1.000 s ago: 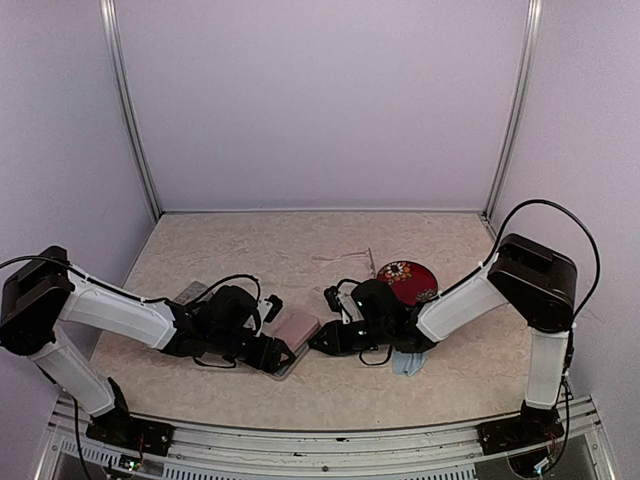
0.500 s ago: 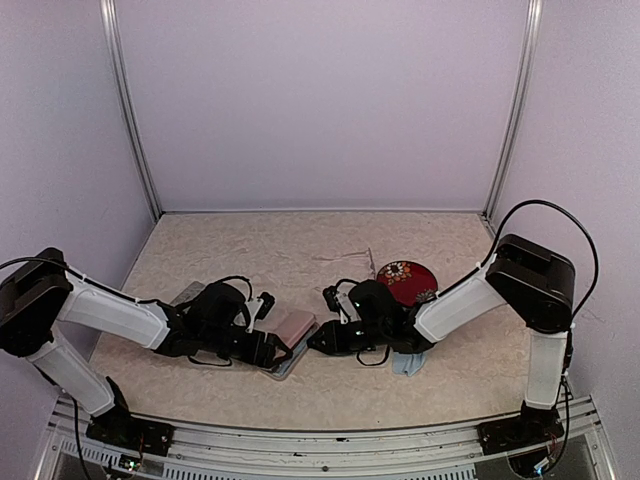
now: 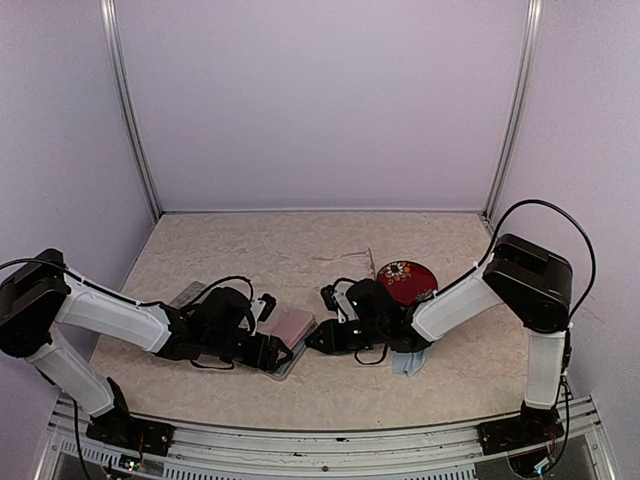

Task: Organize the sunglasses
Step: Adjust the glasses cleaning cloth in the sunglasses case.

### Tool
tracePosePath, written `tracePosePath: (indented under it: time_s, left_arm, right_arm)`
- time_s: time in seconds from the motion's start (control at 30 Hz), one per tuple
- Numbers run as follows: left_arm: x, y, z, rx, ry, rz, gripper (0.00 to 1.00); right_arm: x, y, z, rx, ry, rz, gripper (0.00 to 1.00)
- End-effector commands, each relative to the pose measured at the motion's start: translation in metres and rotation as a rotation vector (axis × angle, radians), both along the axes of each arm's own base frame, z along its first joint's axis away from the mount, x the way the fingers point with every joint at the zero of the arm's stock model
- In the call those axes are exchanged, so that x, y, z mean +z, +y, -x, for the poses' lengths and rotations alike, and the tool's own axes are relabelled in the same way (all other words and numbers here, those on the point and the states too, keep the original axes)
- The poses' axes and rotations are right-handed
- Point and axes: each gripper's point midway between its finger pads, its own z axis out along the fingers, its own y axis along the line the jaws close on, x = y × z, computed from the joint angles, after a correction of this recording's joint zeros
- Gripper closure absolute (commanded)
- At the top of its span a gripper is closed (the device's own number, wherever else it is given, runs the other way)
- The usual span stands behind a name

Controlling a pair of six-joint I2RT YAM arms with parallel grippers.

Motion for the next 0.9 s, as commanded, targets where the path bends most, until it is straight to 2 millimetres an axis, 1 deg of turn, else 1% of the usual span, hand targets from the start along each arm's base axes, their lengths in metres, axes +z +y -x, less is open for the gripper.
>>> tracePosePath:
  time_s: [0.0, 0.1, 0.27, 0.4, 0.5, 0.7, 0.8, 0.87]
  left_arm:
    - [0.002, -0.010, 0.006, -0.013, -0.049, -0.077, 0.53]
    - [-0.001, -0.011, 0.007, 0.001, -0.071, -0.128, 0.57]
    - [-0.006, -0.013, 0.008, 0.011, -0.102, -0.208, 0.59]
    - [-0.010, -0.017, 0.011, 0.002, -0.099, -0.221, 0.60]
    - [-0.011, -0.018, 0.013, -0.001, -0.088, -0.215, 0.59]
    - [-0.015, -0.017, 0.014, 0.019, -0.082, -0.231, 0.53]
    - [-0.020, -0.012, 0.013, 0.038, -0.082, -0.258, 0.53]
    - [-0.022, -0.007, 0.013, 0.052, -0.086, -0.272, 0.53]
  right_arm:
    - [-0.041, -0.009, 0.017, 0.022, 0.070, 0.108, 0.74]
    - [-0.041, -0.008, 0.017, 0.025, 0.071, 0.106, 0.75]
    - [-0.041, -0.007, 0.017, 0.028, 0.073, 0.097, 0.75]
    - [-0.043, -0.006, 0.019, 0.031, 0.082, 0.090, 0.75]
    - [-0.043, -0.006, 0.020, 0.033, 0.085, 0.087, 0.75]
    - [-0.040, -0.006, 0.021, 0.037, 0.088, 0.072, 0.75]
    - [-0.036, -0.012, 0.021, 0.033, 0.077, 0.076, 0.74]
    - [-0.031, -0.018, 0.020, 0.040, 0.073, 0.069, 0.71]
